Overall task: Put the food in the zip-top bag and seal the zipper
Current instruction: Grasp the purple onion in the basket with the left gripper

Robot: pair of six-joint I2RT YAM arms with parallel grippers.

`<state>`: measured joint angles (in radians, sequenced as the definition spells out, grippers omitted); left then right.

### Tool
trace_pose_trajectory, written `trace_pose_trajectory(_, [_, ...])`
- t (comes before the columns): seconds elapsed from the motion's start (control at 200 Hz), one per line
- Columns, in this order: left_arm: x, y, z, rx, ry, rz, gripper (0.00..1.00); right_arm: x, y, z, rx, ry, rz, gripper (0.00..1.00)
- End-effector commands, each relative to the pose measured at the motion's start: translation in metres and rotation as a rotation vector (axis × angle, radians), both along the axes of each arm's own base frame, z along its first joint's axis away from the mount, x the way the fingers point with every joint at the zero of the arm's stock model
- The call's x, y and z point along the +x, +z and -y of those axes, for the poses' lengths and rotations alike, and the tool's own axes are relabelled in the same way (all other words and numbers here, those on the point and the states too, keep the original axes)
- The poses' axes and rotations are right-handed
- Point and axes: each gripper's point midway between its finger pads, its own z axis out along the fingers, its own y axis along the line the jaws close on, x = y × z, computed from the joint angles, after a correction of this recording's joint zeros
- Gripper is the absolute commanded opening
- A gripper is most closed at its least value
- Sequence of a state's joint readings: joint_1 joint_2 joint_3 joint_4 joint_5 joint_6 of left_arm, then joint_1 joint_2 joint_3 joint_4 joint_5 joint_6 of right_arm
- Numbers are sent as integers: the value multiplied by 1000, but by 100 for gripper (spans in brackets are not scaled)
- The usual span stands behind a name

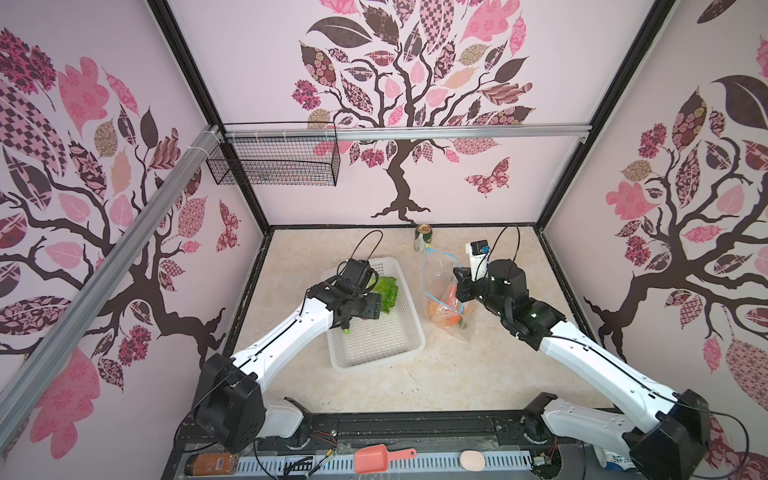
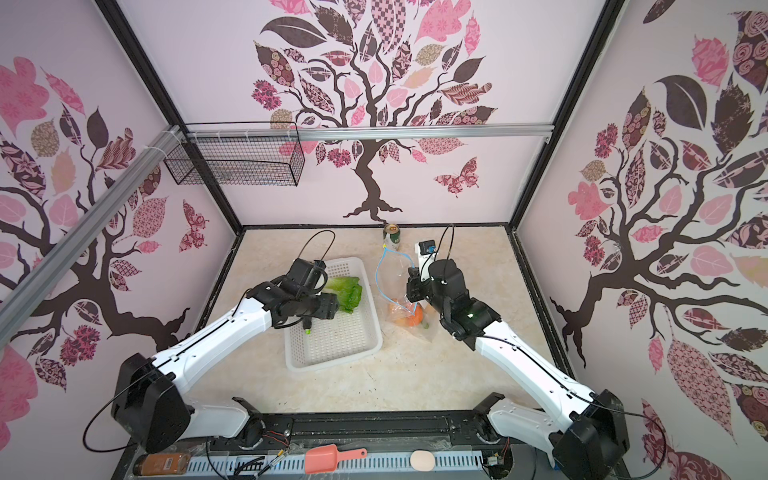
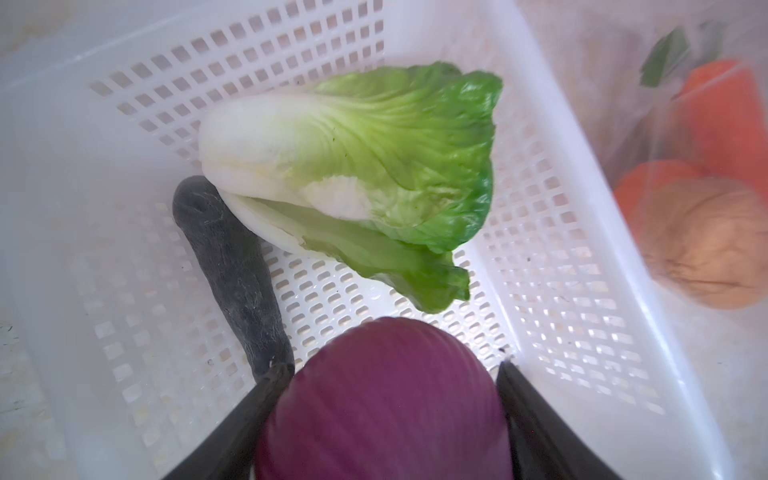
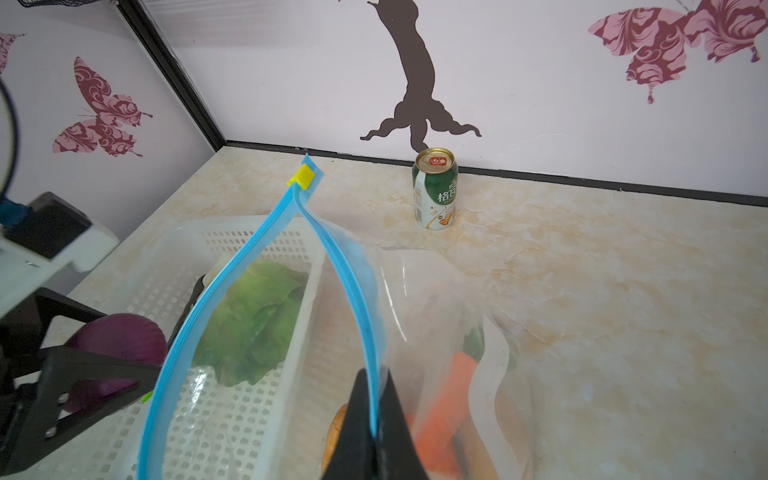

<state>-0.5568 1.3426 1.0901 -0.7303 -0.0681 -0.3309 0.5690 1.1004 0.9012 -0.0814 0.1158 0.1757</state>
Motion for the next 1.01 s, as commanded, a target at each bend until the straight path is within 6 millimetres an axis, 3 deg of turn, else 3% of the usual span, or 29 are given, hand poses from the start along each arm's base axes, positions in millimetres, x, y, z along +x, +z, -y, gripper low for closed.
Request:
trace_pose_trajectory(0.0, [1, 33, 13, -134, -8, 73, 66, -3, 6, -3, 22, 18, 16, 0])
trace_pose_trajectory(0.295, [6, 135, 62, -495, -129, 289, 64, -3, 3, -6, 31, 32, 5, 0])
trace_pose_trajectory(0.5, [-5, 177, 105, -589, -247, 385, 64, -3, 3, -6, 34, 31, 4, 0])
trace_pose_trajectory(0.685, [-7, 192, 145, -658, -343, 384, 64, -4, 4, -6, 38, 30, 7, 0])
trace_pose_trajectory(0.8, [-2, 191, 163, -692, -377, 361, 63, -5, 5, -6, 43, 32, 9, 0])
trace_pose_trajectory(1.0, [13, 163, 183, -668, -368, 308, 62, -5, 6, -4, 44, 28, 14, 0])
